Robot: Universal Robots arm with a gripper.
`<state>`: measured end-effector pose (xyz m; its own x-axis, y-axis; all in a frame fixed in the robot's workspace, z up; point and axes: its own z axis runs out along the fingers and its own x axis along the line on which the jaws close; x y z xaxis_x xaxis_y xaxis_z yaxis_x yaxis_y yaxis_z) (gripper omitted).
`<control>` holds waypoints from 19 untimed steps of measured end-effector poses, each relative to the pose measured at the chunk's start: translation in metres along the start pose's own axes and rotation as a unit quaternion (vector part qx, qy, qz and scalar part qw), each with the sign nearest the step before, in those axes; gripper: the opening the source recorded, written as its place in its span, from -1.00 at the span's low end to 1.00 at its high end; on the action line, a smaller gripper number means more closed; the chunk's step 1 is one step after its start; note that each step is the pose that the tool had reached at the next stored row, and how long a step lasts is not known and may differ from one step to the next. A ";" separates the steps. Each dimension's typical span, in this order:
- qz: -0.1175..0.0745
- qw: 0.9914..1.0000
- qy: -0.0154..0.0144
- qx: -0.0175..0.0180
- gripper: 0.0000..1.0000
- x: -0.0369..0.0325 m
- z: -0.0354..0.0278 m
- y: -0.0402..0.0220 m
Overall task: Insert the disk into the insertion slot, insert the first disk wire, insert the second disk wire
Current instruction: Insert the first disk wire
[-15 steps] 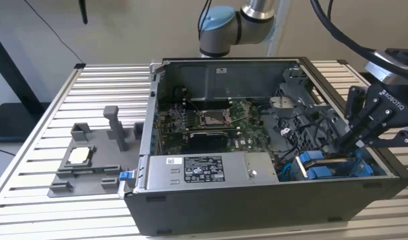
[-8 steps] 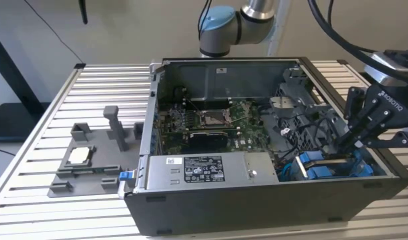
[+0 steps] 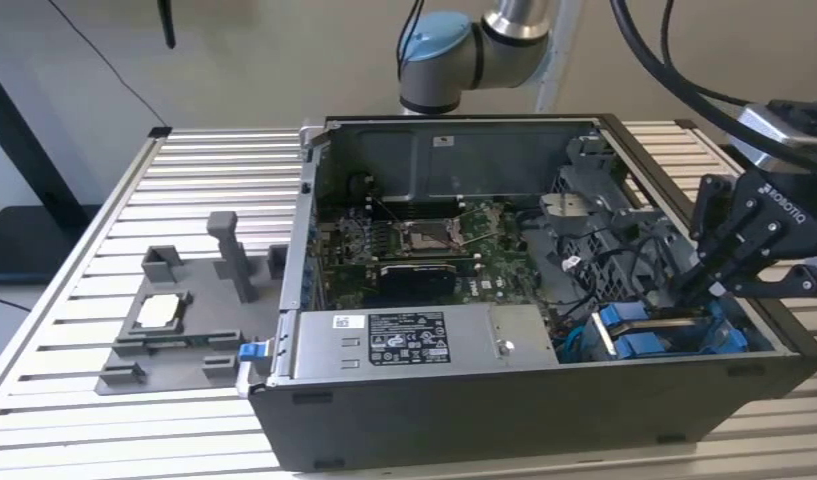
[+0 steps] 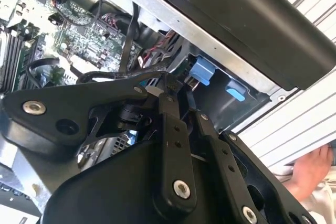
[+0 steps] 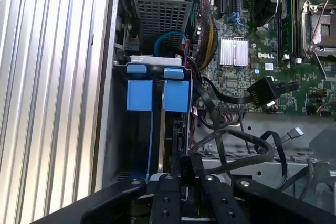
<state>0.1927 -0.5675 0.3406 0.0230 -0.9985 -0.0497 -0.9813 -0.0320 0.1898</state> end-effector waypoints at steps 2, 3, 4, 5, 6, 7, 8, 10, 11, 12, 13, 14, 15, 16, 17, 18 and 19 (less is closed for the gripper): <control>0.003 1.000 -0.001 0.000 -0.61 0.0002 0.0008 -0.0001; 0.004 1.000 -0.001 0.000 -0.61 0.0003 0.0015 -0.0002; 0.006 1.000 -0.001 0.000 -0.61 0.0004 0.0025 -0.0004; 0.007 1.000 -0.001 0.000 -0.61 0.0005 0.0035 -0.0006; 0.009 1.000 -0.002 0.000 -0.61 0.0005 0.0048 -0.0009; 0.011 1.000 -0.002 0.000 -0.61 0.0006 0.0061 -0.0011; 0.012 1.000 -0.002 0.000 -0.61 0.0007 0.0074 -0.0014; 0.015 1.000 -0.003 0.000 -0.61 0.0008 0.0099 -0.0019; 0.017 1.000 -0.003 0.000 -0.61 0.0009 0.0112 -0.0021; 0.019 1.000 -0.003 0.000 -0.61 0.0010 0.0126 -0.0023; 0.020 1.000 -0.003 0.000 -0.61 0.0010 0.0141 -0.0026; 0.021 1.000 -0.004 0.000 -0.61 0.0011 0.0162 -0.0030; 0.022 1.000 -0.004 0.000 -0.61 0.0012 0.0171 -0.0032; 0.022 1.000 -0.004 0.000 -0.61 0.0013 0.0171 -0.0032; 0.022 1.000 -0.004 0.000 -0.61 0.0013 0.0171 -0.0032; 0.022 1.000 -0.004 0.000 -0.61 0.0013 0.0171 -0.0032; 0.022 1.000 -0.004 0.000 -0.61 0.0012 0.0172 -0.0032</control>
<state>0.1926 -0.5679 0.3230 -0.0213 -0.9986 -0.0494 -0.9814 0.0115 0.1915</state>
